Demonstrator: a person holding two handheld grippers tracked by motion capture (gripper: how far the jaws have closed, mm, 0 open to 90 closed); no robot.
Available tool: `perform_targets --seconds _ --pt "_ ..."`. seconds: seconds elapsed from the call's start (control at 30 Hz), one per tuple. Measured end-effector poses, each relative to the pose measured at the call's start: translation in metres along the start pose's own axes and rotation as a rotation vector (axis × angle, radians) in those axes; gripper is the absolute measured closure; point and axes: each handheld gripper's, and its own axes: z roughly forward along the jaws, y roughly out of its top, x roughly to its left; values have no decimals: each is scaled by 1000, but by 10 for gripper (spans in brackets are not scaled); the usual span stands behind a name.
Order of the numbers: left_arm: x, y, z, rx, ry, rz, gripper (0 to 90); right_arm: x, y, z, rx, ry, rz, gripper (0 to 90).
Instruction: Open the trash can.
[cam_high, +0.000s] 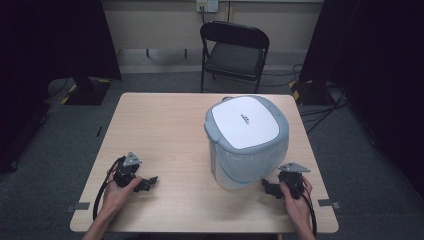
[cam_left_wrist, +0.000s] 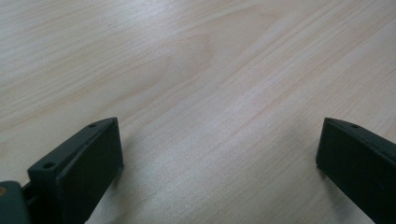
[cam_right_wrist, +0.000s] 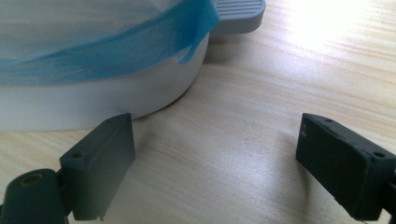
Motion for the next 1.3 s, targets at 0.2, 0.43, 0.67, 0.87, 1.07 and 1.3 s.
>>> perform_targets --seconds 0.2,0.43,0.67,0.87,1.07,1.3 --pt "-1 4 1 18 23 -18 3 0 0 0 0 -1 1 102" --pt "-9 11 -2 15 21 -19 185 1 -1 -5 8 3 5 136" --pt "-26 36 -7 -71 -38 -9 186 -15 4 -14 -9 -8 41 233" --pt "-41 62 5 -133 -115 -28 179 -33 12 -12 -23 -37 73 280" --pt "-60 85 19 -153 -152 -14 182 -40 26 -8 -46 -52 45 317" --pt "-83 111 30 -169 -176 30 185 -42 44 -1 -122 -26 57 330"
